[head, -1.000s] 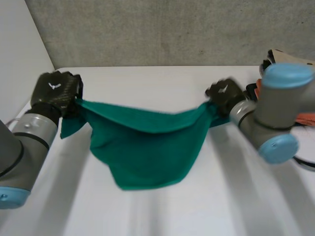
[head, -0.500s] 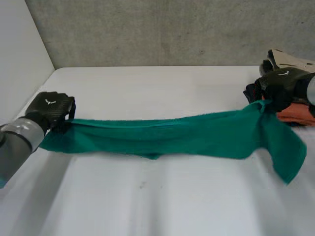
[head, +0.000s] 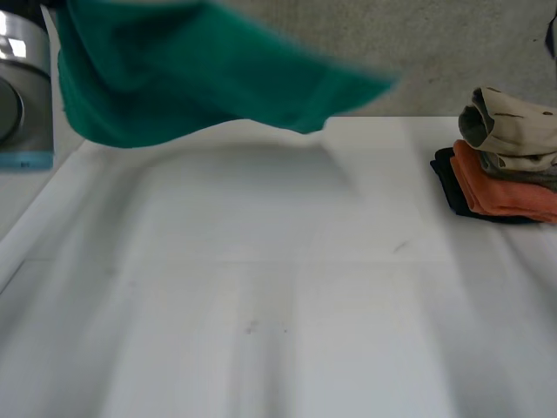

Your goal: Fold the laundry.

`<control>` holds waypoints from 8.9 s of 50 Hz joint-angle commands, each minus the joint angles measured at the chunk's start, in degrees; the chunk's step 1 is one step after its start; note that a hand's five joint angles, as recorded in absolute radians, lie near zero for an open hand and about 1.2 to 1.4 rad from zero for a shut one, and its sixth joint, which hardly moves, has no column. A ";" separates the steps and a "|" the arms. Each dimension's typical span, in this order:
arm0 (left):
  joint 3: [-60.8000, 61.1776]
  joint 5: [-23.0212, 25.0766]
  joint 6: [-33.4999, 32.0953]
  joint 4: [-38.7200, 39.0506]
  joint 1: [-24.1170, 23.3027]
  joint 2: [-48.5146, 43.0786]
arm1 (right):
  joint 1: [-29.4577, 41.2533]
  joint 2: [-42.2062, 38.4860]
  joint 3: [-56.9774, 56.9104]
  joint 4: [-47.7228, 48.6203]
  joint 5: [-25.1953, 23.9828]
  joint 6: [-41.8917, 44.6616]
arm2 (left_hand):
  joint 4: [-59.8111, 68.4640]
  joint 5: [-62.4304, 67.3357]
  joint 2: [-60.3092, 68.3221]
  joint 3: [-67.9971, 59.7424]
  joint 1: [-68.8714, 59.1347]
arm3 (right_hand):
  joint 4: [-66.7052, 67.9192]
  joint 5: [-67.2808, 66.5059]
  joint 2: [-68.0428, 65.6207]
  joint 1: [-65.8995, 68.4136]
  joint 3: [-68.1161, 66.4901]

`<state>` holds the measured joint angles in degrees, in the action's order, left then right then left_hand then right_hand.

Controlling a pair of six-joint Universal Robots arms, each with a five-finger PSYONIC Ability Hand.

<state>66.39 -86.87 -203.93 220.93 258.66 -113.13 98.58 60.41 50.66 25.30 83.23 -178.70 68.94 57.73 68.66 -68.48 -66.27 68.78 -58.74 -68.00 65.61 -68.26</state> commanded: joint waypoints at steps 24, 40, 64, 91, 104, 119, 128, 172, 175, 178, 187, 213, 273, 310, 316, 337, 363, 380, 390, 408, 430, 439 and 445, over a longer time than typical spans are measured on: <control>31.44 4.42 -0.33 -7.69 -5.45 25.32 | 21.90 -3.37 18.07 -22.85 3.69 0.06 | 11.06 12.27 11.34 -11.52 -13.73 | -58.78 58.74 58.00 -55.61 58.26; 26.95 3.81 0.02 -15.26 -14.50 34.29 | 31.14 -23.66 -0.20 -15.63 4.48 -17.65 | 11.06 12.27 11.34 -11.52 -13.73 | -58.78 58.74 58.00 -55.61 58.26; 29.58 3.63 0.11 -24.65 1.39 37.46 | 10.40 9.71 8.58 -28.96 -4.83 25.14 | 11.06 12.27 11.34 -11.52 -13.73 | 11.22 -11.26 -12.00 14.39 -11.74; -8.44 9.35 -2.09 -27.24 2.90 -7.89 | 8.73 -7.94 -9.70 -21.57 2.90 36.77 | 11.06 12.27 11.34 -11.52 -13.73 | 11.22 -11.26 -12.00 14.39 -11.74; -10.23 4.25 2.92 1.36 0.97 -4.82 | 8.91 -8.47 -10.68 9.78 4.31 31.49 | 11.06 12.27 11.34 -11.52 -13.73 | 11.22 -11.26 -12.00 14.39 -11.74; 11.47 4.69 2.22 -3.57 -0.53 -5.43 | 8.47 -16.19 -0.75 -8.15 -3.51 29.55 | 11.06 12.27 11.34 -11.52 -13.73 | 11.22 -11.26 -12.00 14.39 -11.74; 26.50 4.87 -6.99 -18.50 -1.14 -2.98 | 8.29 -16.56 8.47 -17.99 -3.87 31.83 | 11.06 12.27 11.34 -11.52 -13.73 | 11.22 -11.26 -12.00 14.39 -11.74; 4.65 4.07 -27.22 -24.75 -5.01 -20.35 | 3.72 -14.87 16.58 -17.22 -2.82 49.50 | 11.06 12.27 11.34 -11.52 -13.73 | 11.22 -11.26 -12.00 14.39 -11.74; 1.21 4.25 -27.31 -24.49 -5.01 -23.26 | 4.07 -18.30 14.20 -13.70 -2.55 49.67 | 11.06 12.27 11.34 -11.52 -13.73 | 11.22 -11.26 -12.00 14.39 -11.74; -2.48 4.34 -27.22 -24.14 -5.01 -26.17 | 4.33 -21.47 11.74 -11.68 -2.64 49.59 | 11.06 12.27 11.34 -11.52 -13.73 | 10.28 -10.32 -11.06 13.45 -10.80; -4.69 4.25 -26.52 -22.12 -5.97 -27.76 | 5.13 -24.11 9.28 -7.63 -0.18 46.26 | -58.39 -57.19 -58.11 57.93 55.72 | -58.78 58.74 58.00 -55.61 58.26; 6.38 4.77 -12.92 -36.35 -5.89 -11.59 | 4.95 -8.74 22.72 -17.38 0.88 34.47 | -56.71 -55.50 -56.43 56.25 54.04 | -58.78 58.74 58.00 -55.61 58.26; 38.55 -1.64 -20.28 -27.22 -11.43 31.39 | 3.46 -20.41 4.28 -25.82 -12.13 34.73 | 11.06 12.27 11.34 -11.52 -13.73 | -58.78 58.74 58.00 -55.61 58.26; 43.74 5.04 -20.10 -24.31 -9.49 35.70 | 2.31 -16.97 5.08 -30.03 -22.75 34.21 | 11.06 12.27 11.34 -11.52 -13.73 | -49.11 49.07 48.33 -45.94 48.59; 43.65 5.13 -20.01 -23.09 -10.11 37.46 | 4.42 -24.37 -0.56 -35.58 -26.10 34.29 | 11.06 12.27 11.34 -11.52 -13.73 | -48.94 48.90 48.16 -45.77 48.42; 45.50 5.04 -20.19 -20.71 -5.28 37.55 | 5.04 -3.74 10.49 -15.01 -10.46 30.60 | 11.06 12.27 11.34 -11.52 -13.73 | 11.22 -11.26 -12.00 14.39 -11.74; 28.49 14.71 -12.28 -20.80 2.56 5.22 | 3.36 -0.55 11.58 -44.13 -7.30 45.73 | 11.06 12.27 11.34 -11.52 -13.73 | 11.22 -11.26 -12.00 14.39 -11.74; -2.49 4.69 -5.78 4.87 -2.20 2.13 | 9.26 2.60 9.62 16.72 3.78 29.37 | 11.06 12.27 11.34 -11.52 -13.73 | 11.22 -11.26 -12.00 14.39 -11.74; 17.88 5.30 -4.28 -0.41 -1.32 8.19 | 10.75 2.87 20.16 -2.42 2.64 29.28 | 11.06 12.27 11.34 -11.52 -13.73 | 11.22 -11.26 -12.00 14.39 -11.74; 46.64 8.47 -4.72 0.91 1.14 12.41 | 11.72 -1.09 34.16 -19.49 2.20 29.63 | 11.06 12.27 11.34 -11.52 -13.73 | -17.84 17.80 17.06 -14.67 17.32; 49.81 9.52 -4.55 0.21 1.32 17.77 | 6.88 -6.44 12.71 -42.78 -4.40 48.18 | 11.06 12.27 11.34 -11.52 -13.73 | -44.40 44.36 43.62 -41.23 43.88; 49.81 9.52 -4.55 0.29 1.23 17.60 | 5.92 -12.24 9.54 -45.43 -0.62 48.62 | 11.06 12.27 11.34 -11.52 -13.73 | -43.73 43.68 42.95 -40.56 43.21; 49.54 9.52 -4.46 0.21 1.76 17.51 | 5.74 -16.90 9.10 -42.70 -0.09 48.18 | 11.06 12.27 11.34 -11.52 -13.73 | -24.61 24.57 23.83 -21.44 24.09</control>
<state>116.16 -77.34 -208.46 221.18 259.98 -95.49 104.46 47.58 59.85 -19.68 82.55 -129.80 68.95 57.79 68.73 -68.56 -66.32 24.14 -14.09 -24.29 24.61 -24.48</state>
